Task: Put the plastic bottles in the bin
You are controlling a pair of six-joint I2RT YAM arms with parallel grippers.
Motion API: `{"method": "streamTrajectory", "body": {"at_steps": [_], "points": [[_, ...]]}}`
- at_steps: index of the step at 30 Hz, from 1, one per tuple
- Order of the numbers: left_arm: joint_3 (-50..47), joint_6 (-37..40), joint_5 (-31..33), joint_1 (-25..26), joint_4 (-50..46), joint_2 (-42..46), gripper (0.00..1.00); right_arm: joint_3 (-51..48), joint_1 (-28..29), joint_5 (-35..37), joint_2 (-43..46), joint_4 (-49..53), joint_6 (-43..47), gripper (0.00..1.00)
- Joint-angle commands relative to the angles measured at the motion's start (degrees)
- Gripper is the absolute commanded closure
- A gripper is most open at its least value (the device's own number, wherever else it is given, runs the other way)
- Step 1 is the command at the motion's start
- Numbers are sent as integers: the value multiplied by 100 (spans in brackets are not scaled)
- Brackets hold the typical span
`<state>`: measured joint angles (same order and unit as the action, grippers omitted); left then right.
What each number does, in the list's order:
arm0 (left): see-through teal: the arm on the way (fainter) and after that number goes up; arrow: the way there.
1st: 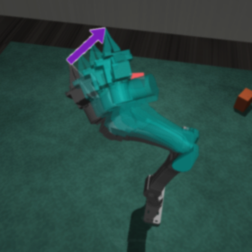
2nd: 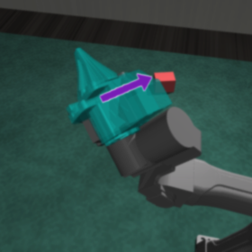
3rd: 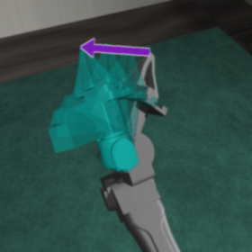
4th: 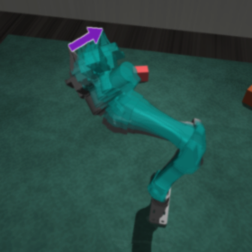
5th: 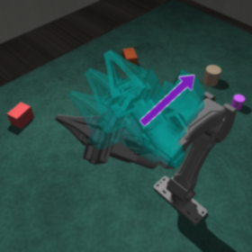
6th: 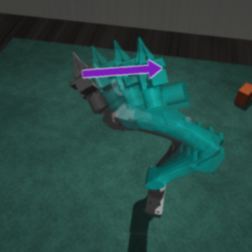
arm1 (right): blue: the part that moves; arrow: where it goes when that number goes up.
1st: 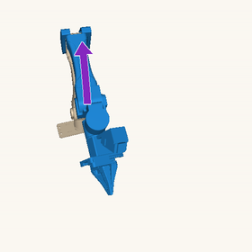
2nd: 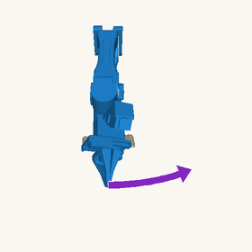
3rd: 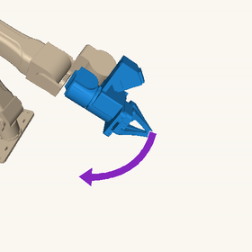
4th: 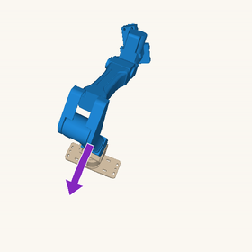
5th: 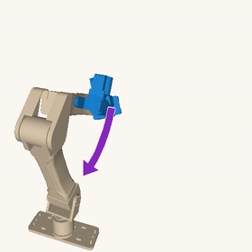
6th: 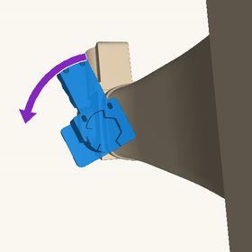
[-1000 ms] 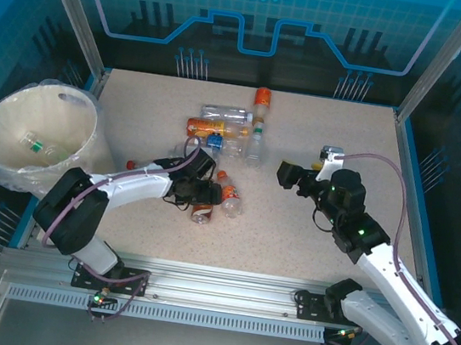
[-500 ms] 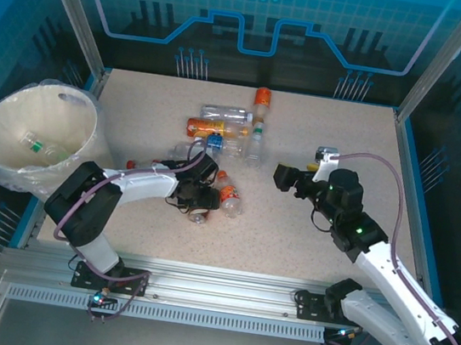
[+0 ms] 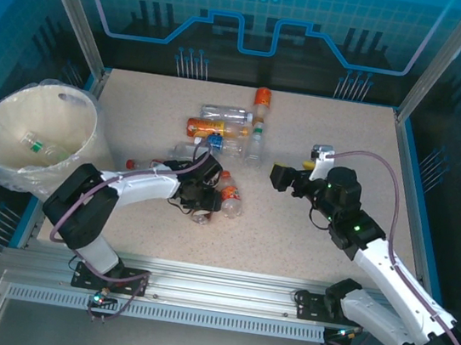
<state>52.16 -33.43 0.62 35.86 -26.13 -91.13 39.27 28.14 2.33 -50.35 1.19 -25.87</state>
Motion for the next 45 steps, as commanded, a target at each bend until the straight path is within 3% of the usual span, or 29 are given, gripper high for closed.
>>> {"method": "streamTrajectory", "body": {"at_steps": [1, 11, 18, 35, 45], "points": [[255, 161, 115, 39, -259, 563, 53, -89, 77, 4, 200, -349, 347, 0], [1081, 213, 621, -175, -642, 1664, 53, 64, 156, -189, -18, -301, 256, 0], [1813, 627, 1780, -662, -1098, 2487, 52, 127, 211, -66, -166, -355, 51, 0], [2958, 1709, 2512, -3315, -1794, 3256, 52, 278, 368, -52, -376, -430, 157, 0], [2783, 1397, 2235, -5384, -1535, 3410, 50, 678, 384, -281, -890, -375, 109, 0]]}}
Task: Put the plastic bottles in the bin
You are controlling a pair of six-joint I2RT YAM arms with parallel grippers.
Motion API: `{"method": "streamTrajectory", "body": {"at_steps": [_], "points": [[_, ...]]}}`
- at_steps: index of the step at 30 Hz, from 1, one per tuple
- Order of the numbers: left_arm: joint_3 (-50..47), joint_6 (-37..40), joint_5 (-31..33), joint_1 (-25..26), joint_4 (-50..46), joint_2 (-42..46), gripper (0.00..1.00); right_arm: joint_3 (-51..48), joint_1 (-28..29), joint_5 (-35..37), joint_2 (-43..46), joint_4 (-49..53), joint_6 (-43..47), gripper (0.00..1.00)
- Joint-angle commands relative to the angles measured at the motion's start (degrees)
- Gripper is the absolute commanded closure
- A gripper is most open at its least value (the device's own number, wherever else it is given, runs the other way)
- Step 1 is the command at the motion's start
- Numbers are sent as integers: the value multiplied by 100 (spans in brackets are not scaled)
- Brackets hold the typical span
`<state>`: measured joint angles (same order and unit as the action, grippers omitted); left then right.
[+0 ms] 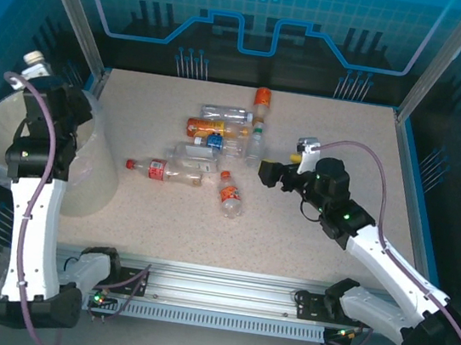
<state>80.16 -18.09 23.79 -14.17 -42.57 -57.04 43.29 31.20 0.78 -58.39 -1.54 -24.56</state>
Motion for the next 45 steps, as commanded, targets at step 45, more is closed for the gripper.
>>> {"method": "streamTrajectory", "body": {"at_steps": [45], "points": [[-1646, -5539, -495, -1931, 1759, -1112, 29, 778, 123, -199, -569, 202, -224, 0]]}}
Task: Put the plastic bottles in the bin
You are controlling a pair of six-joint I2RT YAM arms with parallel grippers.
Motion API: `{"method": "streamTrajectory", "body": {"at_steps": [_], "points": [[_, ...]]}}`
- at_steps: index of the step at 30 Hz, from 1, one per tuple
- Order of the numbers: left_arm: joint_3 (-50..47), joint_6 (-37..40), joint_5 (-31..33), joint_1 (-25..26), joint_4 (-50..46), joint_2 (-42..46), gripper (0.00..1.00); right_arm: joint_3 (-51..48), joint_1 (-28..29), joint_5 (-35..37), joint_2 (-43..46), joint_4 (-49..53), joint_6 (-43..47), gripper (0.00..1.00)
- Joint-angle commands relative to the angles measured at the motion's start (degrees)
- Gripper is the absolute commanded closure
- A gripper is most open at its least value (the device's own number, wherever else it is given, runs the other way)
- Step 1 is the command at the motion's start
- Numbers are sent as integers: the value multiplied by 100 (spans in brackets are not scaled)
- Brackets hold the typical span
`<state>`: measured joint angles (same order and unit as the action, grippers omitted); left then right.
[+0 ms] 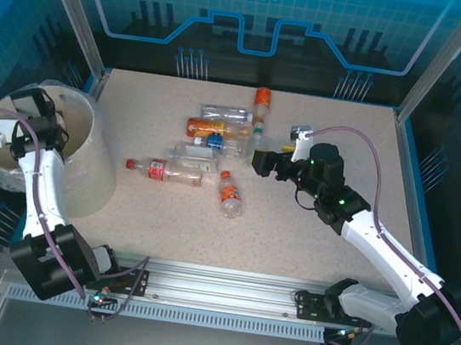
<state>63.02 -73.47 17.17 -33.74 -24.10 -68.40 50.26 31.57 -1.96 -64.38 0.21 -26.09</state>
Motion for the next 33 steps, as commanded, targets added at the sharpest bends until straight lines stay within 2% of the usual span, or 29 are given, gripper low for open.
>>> {"method": "streamTrajectory", "body": {"at_steps": [1, 10, 17, 22, 24, 33], "points": [[90, 7, 142, 25, -110, -4, 28, 74, 86, 121, 39, 45, -96, 0], [330, 336, 81, 209, -148, 81, 19, 45, 86, 424, 39, 41, -137, 0], [322, 855, 91, 303, -92, 586, 15, -261, 84, 863, 112, -21, -204, 0], [254, 1487, -374, 380, 32, 1147, 9, -276, 86, 839, 100, -43, -176, 0], [187, 1729, -698, 463, 192, 1401, 2, -247, 86, 838, 41, -38, -211, 0], [323, 2764, -2072, 1370, 277, 1635, 1, -16, 93, 589, -555, -34, -521, 0]]}}
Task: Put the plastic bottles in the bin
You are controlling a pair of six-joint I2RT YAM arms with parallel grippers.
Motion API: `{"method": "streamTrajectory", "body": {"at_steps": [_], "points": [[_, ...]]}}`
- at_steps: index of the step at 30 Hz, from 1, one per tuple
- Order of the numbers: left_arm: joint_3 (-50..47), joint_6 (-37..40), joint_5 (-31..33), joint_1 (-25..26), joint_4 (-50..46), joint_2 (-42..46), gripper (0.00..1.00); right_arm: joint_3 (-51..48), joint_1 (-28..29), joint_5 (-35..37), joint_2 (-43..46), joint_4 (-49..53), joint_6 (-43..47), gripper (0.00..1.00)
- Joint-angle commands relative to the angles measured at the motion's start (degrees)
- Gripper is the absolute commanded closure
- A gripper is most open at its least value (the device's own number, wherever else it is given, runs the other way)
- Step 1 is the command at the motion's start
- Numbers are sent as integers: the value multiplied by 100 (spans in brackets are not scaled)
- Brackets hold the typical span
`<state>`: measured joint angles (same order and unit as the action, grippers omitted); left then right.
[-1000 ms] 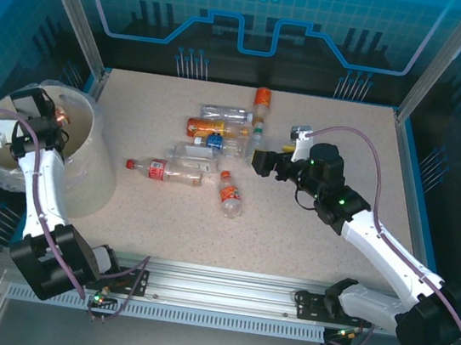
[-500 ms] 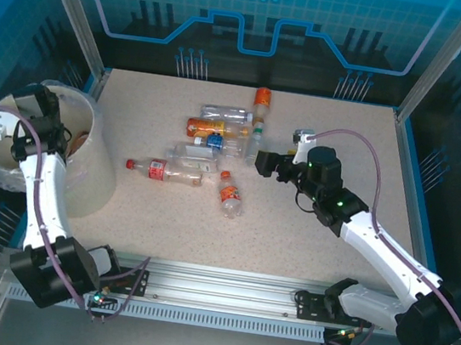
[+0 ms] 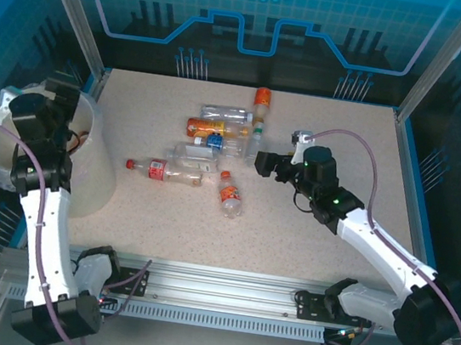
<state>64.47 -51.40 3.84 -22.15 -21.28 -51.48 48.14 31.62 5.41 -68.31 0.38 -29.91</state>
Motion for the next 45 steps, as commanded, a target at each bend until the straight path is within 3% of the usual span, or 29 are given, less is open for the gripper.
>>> {"method": "streamTrajectory", "body": {"at_steps": [1, 6, 13, 22, 26, 29, 36, 43, 45], "points": [[201, 589, -879, 321, -69, -55, 1, 196, 82, -191, -225, -35, -131, 0], [95, 939, -1600, 894, -282, 124, 1, 362, 107, -91, -488, -33, -89, 0], [-198, 1335, -2296, 1099, -707, 504, 1, 674, 117, -277, -1050, 105, 80, 0], [-567, 1488, -2374, 1099, -745, 608, 1, 1508, 117, 963, -2227, 730, 202, 0], [-558, 1595, -2363, 1099, -799, 569, 1, 1828, 117, 1187, -2817, 750, 138, 0], [-571, 1648, -2344, 1103, -839, 561, 1, 2395, 95, 1607, -3329, 1462, -183, 0], [-615, 1779, -2269, 1099, -937, 560, 1, 3404, 89, 1243, -4444, 2085, 35, 0], [-646, 1847, -2240, 1099, -1001, 545, 1, 3674, 65, 1386, -4881, 2248, -132, 10], [-646, 1849, -2245, 1100, -1001, 526, 1, 3677, 36, 1416, -4936, 2249, -168, 21]]}}
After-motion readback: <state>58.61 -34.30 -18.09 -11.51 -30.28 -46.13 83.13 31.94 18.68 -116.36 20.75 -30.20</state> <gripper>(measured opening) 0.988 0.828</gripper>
